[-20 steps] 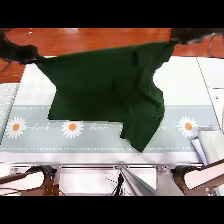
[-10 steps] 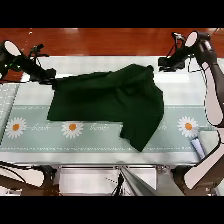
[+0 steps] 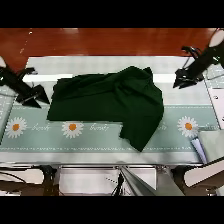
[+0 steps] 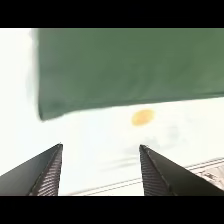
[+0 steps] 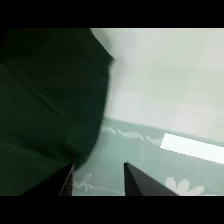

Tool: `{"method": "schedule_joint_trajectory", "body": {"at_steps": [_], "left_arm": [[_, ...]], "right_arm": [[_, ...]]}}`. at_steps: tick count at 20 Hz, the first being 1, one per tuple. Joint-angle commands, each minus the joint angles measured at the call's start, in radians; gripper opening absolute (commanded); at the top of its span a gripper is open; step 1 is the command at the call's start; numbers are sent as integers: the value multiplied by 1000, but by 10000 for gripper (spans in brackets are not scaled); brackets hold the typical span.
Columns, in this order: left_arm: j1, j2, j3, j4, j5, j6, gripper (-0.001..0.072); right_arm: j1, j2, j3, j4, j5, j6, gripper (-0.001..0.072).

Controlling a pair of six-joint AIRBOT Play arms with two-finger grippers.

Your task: Fold the shirts.

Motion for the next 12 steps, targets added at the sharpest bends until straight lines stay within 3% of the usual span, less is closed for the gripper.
{"method": "schedule_joint_trajectory", "body": {"at_steps": [1,4,12], "left_arm": [[101,99,-216,-115,81,24,573],[178,100,-289,-147,122,81,573],[281,31,-290,-153,244,105,573]], "right_arm": [[-112,99,-203,256,-53,-189,396],[-213,111,-333,424,-108,-209,396],[-277,111,-385,428,-196,-264,395]]}}
